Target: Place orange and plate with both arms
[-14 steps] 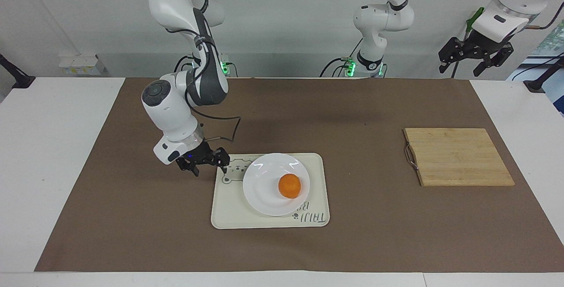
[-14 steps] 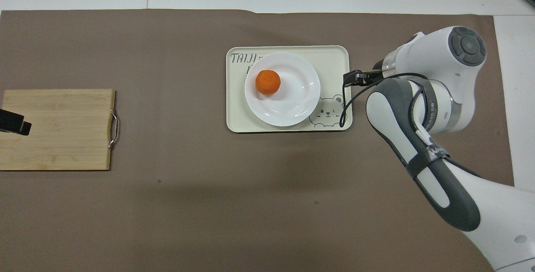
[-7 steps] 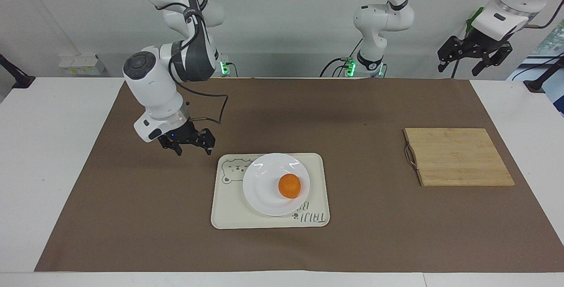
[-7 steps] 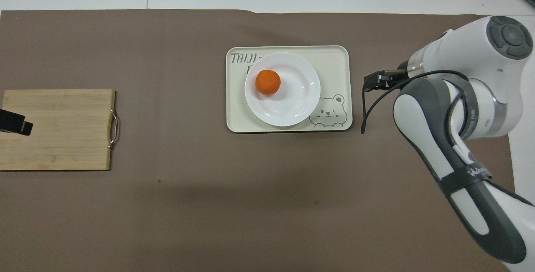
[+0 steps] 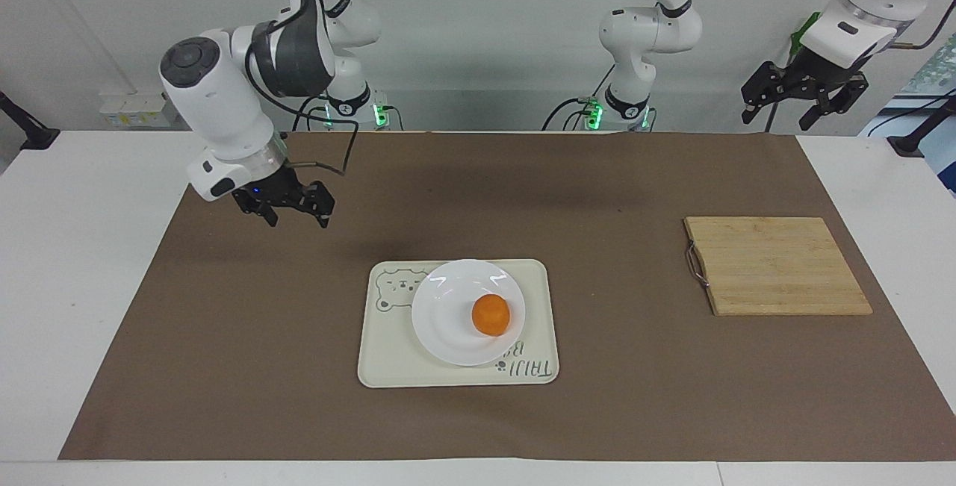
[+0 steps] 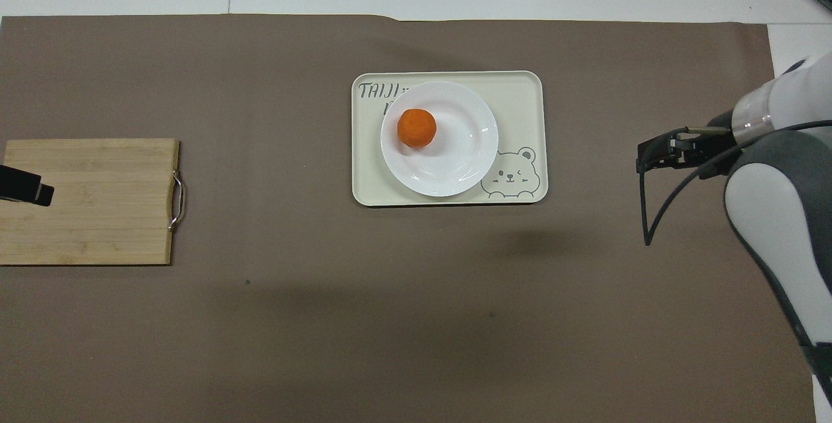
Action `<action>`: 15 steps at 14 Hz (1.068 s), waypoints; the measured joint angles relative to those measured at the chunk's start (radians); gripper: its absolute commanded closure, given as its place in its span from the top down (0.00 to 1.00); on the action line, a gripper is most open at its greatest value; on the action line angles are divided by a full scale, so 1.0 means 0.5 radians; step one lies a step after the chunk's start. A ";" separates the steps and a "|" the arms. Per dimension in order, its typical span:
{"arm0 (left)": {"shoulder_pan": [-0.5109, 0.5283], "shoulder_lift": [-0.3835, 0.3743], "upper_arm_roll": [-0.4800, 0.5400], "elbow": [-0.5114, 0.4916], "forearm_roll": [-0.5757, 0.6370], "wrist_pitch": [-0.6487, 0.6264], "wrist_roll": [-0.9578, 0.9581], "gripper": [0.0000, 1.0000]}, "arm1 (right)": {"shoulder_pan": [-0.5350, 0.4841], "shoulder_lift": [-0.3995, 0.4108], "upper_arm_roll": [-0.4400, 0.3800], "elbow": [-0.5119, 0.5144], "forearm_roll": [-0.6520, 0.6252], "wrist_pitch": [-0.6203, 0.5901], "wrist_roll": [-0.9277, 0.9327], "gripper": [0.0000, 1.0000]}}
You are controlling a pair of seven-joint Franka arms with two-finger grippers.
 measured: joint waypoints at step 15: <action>0.000 0.000 0.008 0.000 0.019 0.001 0.001 1.00 | -0.060 -0.401 0.016 0.031 -0.108 -0.298 -0.064 1.00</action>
